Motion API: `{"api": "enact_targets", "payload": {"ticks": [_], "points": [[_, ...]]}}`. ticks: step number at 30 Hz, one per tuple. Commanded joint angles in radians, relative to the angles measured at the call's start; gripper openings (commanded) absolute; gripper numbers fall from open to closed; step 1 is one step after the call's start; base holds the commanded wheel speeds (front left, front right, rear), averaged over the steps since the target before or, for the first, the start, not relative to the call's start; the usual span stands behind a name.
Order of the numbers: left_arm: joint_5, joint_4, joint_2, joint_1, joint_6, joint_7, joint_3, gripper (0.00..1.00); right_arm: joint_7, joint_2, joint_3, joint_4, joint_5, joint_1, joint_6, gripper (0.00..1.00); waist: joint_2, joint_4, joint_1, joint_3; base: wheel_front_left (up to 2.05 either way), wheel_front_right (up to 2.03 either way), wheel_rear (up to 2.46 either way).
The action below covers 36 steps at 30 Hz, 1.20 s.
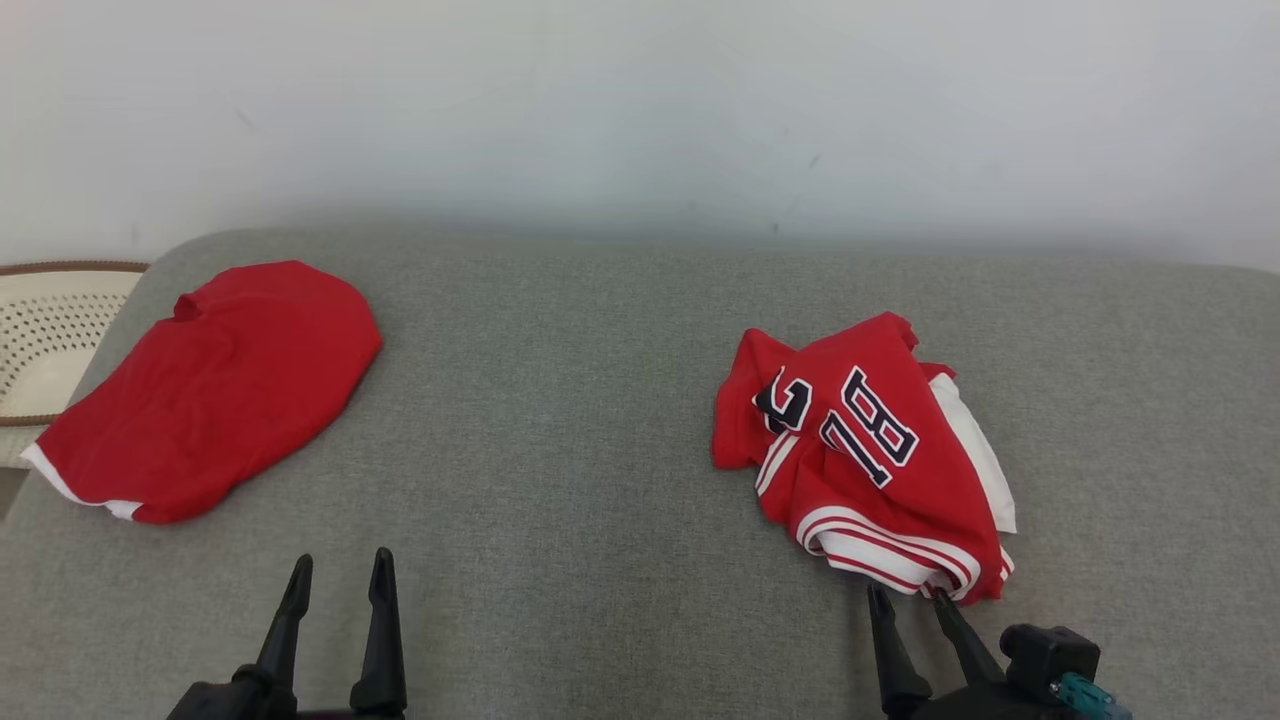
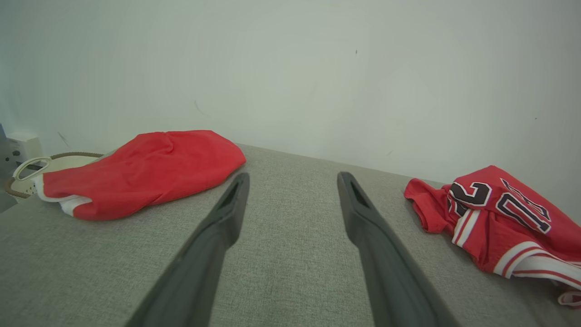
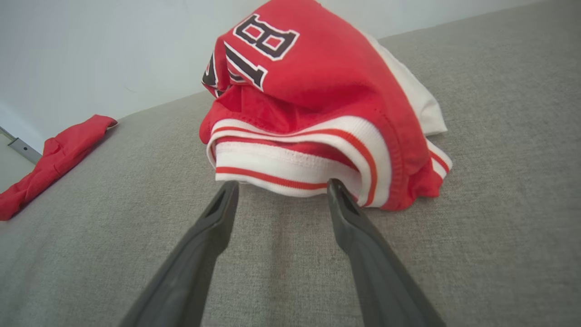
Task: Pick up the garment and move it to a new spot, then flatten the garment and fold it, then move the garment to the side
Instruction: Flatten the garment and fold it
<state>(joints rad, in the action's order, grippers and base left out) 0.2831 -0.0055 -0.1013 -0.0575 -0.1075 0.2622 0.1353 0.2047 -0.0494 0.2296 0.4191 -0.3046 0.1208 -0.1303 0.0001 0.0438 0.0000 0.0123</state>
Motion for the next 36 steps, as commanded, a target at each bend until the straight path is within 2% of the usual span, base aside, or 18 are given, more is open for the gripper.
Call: {"api": "enact_targets", "payload": {"ticks": [1, 11, 12, 13, 14, 18, 22, 30, 36], "points": [[-0.004, 0.003, 0.0, -0.008, 0.003, 0.004, -0.005, 1.0, 0.01, -0.002, 0.005, 0.023, -0.013, 0.018, -0.001, 1.0, -0.0001, 0.016, 0.0, 0.005, 0.0, 0.0, 0.0], [-0.02, 0.017, 0.007, -0.024, 0.025, 0.004, -0.02, 1.0, 0.052, -0.001, -0.021, 0.211, -0.045, 0.141, -0.001, 1.0, -0.0001, 0.047, 0.0, 0.023, 0.0, 0.0, 0.0], [-0.024, 0.018, 0.008, -0.022, 0.024, 0.004, -0.02, 1.0, 0.055, -0.001, -0.026, 0.246, -0.039, 0.159, -0.001, 0.94, -0.0001, 0.049, 0.0, 0.024, 0.0, 0.0, 0.0], [-0.024, 0.018, 0.008, -0.022, 0.024, 0.004, -0.02, 1.0, 0.055, -0.001, -0.026, 0.246, -0.039, 0.159, -0.001, 0.94, -0.0001, 0.049, 0.0, 0.024, 0.0, 0.0, 0.0], [-0.028, 0.019, 0.012, -0.02, 0.025, 0.004, -0.022, 1.0, 0.059, -0.001, -0.025, 0.268, -0.04, 0.177, -0.001, 0.0, -0.0001, 0.05, 0.0, 0.024, 0.0, 0.0, 0.0], [-0.031, 0.019, 0.016, -0.016, 0.024, 0.004, -0.026, 1.0, 0.061, -0.001, -0.028, 0.269, -0.041, 0.19, -0.001, 0.0, -0.0001, 0.044, 0.0, 0.024, 0.0, 0.0, 0.0], [-0.029, 0.021, 0.024, -0.011, 0.03, 0.004, -0.028, 1.0, 0.062, -0.001, -0.049, 0.217, 0.001, 0.162, -0.001, 0.0, -0.0001, 0.03, 0.0, 0.021, 0.0, 0.0, 0.0], [-0.027, 0.034, 0.034, -0.004, 0.042, 0.004, -0.036, 1.0, 0.062, -0.002, -0.133, 0.026, 0.14, 0.082, -0.001, 0.0, -0.0001, -0.013, 0.0, 0.015, 0.0, 0.0, 0.0], [-0.029, 0.046, 0.04, -0.005, 0.047, 0.004, -0.036, 1.0, 0.015, -0.041, -0.217, -0.116, 0.215, 0.063, -0.001, 0.0, -0.0001, -0.03, 0.0, 0.009, 0.0, 0.0, 0.0]]}}
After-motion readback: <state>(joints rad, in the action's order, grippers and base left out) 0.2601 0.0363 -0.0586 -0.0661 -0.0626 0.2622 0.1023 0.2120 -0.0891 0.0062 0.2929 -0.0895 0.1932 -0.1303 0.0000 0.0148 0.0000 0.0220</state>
